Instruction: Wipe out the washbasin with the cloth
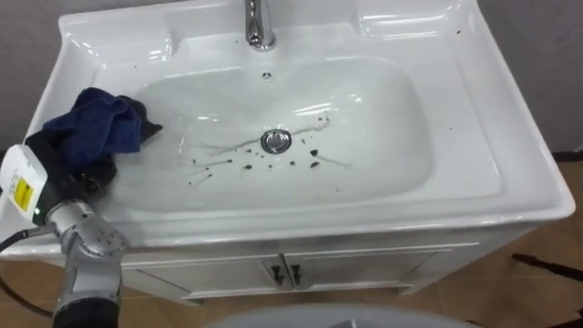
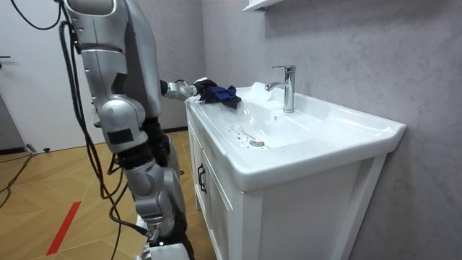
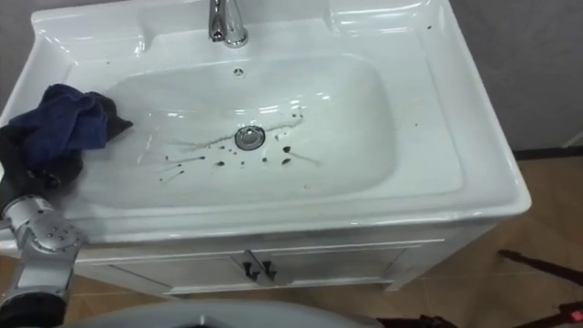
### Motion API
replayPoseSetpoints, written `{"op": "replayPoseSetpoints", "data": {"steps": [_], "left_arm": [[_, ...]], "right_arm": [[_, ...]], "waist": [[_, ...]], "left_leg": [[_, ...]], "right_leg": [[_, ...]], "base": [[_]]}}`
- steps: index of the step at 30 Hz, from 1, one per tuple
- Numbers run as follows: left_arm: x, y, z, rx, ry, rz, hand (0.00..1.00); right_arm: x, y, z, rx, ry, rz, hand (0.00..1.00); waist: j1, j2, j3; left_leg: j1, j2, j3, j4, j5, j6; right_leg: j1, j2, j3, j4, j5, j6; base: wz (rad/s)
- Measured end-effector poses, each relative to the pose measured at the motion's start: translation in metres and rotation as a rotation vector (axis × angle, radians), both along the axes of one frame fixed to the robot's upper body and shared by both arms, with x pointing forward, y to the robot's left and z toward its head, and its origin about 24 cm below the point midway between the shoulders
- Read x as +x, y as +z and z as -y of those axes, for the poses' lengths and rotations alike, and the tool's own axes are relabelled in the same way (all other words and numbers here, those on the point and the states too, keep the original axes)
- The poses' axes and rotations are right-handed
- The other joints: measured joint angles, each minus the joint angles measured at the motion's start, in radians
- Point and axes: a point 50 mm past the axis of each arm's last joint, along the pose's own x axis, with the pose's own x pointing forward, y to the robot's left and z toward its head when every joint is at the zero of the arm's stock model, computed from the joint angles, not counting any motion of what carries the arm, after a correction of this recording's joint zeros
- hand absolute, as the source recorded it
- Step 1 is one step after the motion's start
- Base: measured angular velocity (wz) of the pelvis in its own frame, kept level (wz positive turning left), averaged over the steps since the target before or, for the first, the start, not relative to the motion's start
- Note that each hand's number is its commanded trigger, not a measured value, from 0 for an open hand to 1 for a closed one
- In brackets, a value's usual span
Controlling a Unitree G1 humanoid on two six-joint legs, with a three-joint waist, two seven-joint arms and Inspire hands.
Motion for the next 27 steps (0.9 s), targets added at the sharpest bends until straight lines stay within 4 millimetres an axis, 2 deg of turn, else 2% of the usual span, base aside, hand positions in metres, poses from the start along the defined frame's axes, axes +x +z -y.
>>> {"op": "replayPoseSetpoints", "data": {"steps": [2, 4, 7, 14, 21, 24, 27], "left_arm": [[0.003, 0.007, 0.003, -0.003, -0.006, 0.028, 1.00], [0.004, 0.013, 0.004, 0.002, -0.015, 0.049, 1.00], [0.007, 0.025, 0.006, 0.049, -0.035, 0.070, 1.00], [0.017, 0.048, 0.022, 0.168, -0.130, 0.130, 1.00], [0.025, 0.068, 0.036, 0.260, -0.208, 0.195, 1.00], [0.025, 0.066, 0.040, 0.267, -0.230, 0.184, 1.00], [0.019, 0.056, 0.047, 0.254, -0.264, 0.140, 1.00]], "right_arm": [[0.003, 0.000, -0.001, -0.007, 0.012, 0.015, 0.00], [0.003, 0.000, -0.002, -0.006, 0.021, 0.018, 0.00], [0.006, -0.001, -0.004, -0.002, 0.050, 0.024, 0.00], [0.009, -0.001, -0.006, -0.008, 0.078, 0.051, 0.00], [0.008, -0.001, -0.006, -0.014, 0.079, 0.060, 0.00], [0.006, -0.001, -0.005, -0.014, 0.076, 0.058, 0.00], [0.007, -0.001, -0.006, -0.011, 0.081, 0.062, 0.00]], "waist": [[0.005, 0.004, 0.0000], [0.005, -0.002, 0.0026], [0.006, -0.010, 0.0100], [-0.001, 0.000, 0.0153], [-0.023, 0.011, 0.0090], [-0.027, 0.013, 0.0081], [-0.042, 0.012, 0.0087]], "left_leg": [[-0.018, -0.002, -0.002, 0.003, 0.000, 0.000], [-0.030, -0.004, -0.003, 0.003, 0.000, 0.000], [-0.033, -0.005, -0.002, 0.003, 0.000, 0.000], [-0.034, -0.008, -0.001, 0.002, 0.000, 0.000], [-0.045, -0.009, -0.002, 0.003, 0.000, 0.000], [-0.045, -0.008, -0.001, 0.003, 0.000, 0.000], [-0.041, -0.009, -0.001, 0.002, 0.000, 0.000]], "right_leg": [[-0.013, -0.001, -0.010, -0.001, 0.002, 0.003], [-0.021, -0.001, -0.019, -0.002, 0.002, 0.003], [-0.021, -0.002, -0.024, -0.003, 0.002, 0.004], [-0.015, -0.005, -0.028, -0.004, 0.004, 0.006], [-0.028, -0.005, -0.026, -0.004, 0.004, 0.007], [-0.028, -0.004, -0.025, -0.004, 0.004, 0.007], [-0.023, -0.005, -0.026, -0.002, 0.005, 0.007]], "base": [[0.07], [0.11], [0.05], [0.01], [-0.01], [0.00], [0.00]]}}
